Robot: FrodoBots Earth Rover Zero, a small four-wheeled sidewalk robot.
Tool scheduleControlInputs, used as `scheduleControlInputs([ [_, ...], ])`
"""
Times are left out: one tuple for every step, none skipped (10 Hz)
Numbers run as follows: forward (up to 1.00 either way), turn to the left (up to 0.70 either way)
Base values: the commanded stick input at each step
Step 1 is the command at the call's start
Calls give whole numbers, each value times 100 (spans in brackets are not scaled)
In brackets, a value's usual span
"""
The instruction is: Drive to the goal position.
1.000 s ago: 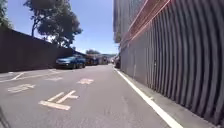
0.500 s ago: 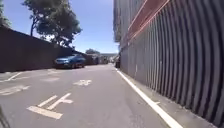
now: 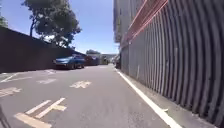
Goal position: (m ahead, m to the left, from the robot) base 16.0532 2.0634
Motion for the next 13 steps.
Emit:
scheduleControlInputs([
  [45, 0],
  [45, 0],
  [45, 0],
  [45, 0],
  [45, 0],
  [45, 0],
  [45, 0],
  [45, 0],
  [45, 0],
  [45, 8],
  [45, 25],
  [45, 23],
  [45, 0],
])
